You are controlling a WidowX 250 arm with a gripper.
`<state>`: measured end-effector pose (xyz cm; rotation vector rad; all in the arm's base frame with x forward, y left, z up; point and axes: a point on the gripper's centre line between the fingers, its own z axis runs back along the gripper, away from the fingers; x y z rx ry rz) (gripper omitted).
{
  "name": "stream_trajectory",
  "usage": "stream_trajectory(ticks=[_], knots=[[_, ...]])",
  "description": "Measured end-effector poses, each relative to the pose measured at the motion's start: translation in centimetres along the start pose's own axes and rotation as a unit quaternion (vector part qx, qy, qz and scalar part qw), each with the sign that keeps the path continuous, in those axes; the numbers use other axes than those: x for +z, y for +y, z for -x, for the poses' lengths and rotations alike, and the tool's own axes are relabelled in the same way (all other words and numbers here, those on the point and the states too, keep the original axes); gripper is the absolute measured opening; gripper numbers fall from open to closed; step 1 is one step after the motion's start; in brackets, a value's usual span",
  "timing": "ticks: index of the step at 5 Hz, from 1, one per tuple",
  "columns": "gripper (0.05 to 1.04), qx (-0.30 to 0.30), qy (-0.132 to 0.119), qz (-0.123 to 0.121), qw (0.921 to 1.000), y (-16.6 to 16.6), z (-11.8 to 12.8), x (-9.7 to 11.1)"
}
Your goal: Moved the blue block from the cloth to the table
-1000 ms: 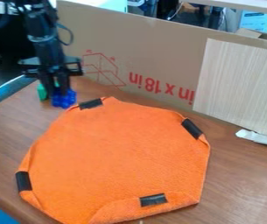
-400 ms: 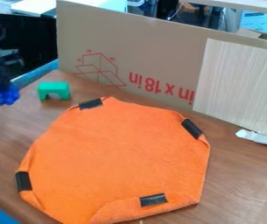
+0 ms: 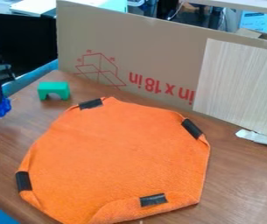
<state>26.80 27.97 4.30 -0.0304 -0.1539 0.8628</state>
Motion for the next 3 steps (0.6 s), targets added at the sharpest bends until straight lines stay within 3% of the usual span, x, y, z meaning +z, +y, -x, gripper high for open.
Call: stream_trajectory(ticks=[1,2,3], knots=[[0.324,-0.006,-0.002,-0.014,0.9999,0.5,0.0,-1.4],[0.613,0.009,0.003,-0.017,0.9998,0.7,-0.6,-1.8],[0.904,0.020,-0.008,-0.022,0.9995,0.8,-1.8,-1.1]])
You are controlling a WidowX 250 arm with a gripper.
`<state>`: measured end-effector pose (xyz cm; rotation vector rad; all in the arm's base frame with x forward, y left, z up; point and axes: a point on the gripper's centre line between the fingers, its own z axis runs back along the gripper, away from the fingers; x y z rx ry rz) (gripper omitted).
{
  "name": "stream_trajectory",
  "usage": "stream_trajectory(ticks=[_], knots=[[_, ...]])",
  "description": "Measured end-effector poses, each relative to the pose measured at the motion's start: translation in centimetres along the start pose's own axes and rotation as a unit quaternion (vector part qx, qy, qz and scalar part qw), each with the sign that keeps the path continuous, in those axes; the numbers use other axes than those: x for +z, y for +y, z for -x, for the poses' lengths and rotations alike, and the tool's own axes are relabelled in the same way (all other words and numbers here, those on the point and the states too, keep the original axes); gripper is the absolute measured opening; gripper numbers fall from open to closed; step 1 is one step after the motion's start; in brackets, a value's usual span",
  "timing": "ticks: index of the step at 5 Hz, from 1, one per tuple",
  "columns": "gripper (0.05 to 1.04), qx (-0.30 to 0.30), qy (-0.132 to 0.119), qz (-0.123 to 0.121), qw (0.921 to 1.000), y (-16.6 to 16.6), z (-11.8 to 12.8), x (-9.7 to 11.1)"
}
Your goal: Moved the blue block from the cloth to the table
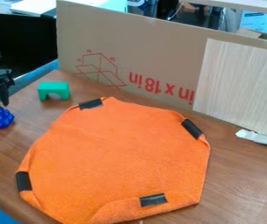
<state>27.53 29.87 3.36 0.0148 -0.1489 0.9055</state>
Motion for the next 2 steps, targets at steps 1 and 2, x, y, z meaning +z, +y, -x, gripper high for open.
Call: stream_trajectory(ticks=[1,2], knots=[[1.006,0.004,-0.010,-0.007,0.9999,0.1,-0.5,0.5],[1.001,-0.013,-0.077,-0.003,0.9969,-1.4,-0.6,6.1]])
